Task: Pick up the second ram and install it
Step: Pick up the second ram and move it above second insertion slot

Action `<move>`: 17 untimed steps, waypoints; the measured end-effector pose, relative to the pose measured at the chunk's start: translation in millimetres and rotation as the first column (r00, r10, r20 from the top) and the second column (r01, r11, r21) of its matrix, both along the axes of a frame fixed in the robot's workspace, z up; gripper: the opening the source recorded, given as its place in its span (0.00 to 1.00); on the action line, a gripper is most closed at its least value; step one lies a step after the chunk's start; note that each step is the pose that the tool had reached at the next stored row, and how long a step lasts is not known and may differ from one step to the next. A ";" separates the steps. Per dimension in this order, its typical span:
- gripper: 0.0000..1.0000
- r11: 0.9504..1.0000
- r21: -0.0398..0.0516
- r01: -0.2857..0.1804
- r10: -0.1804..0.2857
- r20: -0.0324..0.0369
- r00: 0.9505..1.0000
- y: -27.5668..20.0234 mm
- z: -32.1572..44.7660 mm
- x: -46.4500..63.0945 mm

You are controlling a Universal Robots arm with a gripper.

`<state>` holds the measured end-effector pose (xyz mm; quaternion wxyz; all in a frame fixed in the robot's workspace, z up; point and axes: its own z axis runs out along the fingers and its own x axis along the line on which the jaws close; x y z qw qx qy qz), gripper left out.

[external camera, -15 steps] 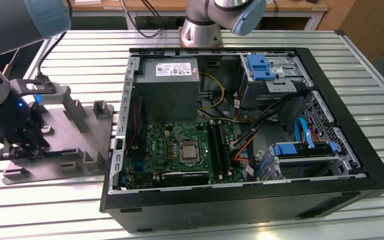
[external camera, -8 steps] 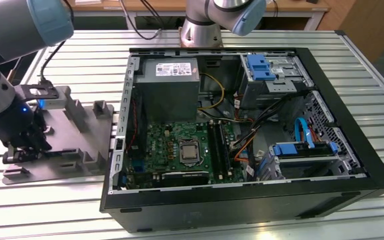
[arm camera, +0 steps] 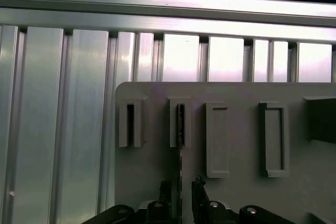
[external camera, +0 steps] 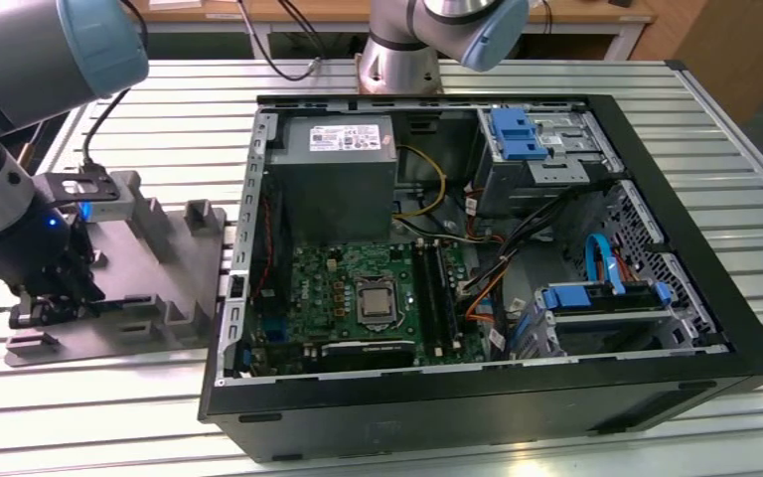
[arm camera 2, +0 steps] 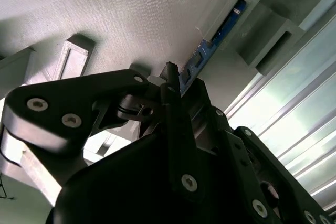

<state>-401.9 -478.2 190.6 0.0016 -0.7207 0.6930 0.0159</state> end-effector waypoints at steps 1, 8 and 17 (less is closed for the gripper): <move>0.28 1.000 0.000 0.000 0.000 0.000 1.000 0.0 0.0 0.0; 0.14 1.000 0.000 0.000 0.000 0.000 1.000 0.0 -0.3 0.0; 0.14 1.000 0.000 0.000 0.000 0.000 1.000 0.0 -0.7 0.0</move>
